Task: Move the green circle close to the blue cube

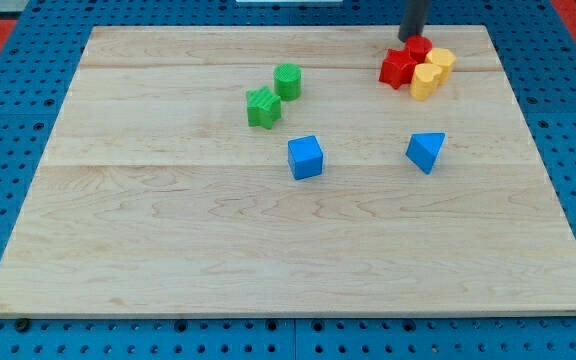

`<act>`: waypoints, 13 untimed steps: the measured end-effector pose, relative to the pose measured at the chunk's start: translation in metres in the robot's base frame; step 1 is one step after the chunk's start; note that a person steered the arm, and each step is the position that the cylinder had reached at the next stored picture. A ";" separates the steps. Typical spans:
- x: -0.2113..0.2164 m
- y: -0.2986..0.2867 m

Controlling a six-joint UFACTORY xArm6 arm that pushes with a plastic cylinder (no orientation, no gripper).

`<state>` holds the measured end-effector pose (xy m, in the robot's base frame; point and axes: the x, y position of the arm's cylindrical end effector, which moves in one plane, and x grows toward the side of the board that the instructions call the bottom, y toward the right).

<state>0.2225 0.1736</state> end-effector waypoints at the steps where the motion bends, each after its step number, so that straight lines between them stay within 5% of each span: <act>1: -0.003 -0.012; 3: -0.001 -0.028; 4: 0.015 -0.145; 5: 0.037 -0.196; 7: 0.050 -0.179; 9: 0.110 -0.185; 13: 0.121 -0.198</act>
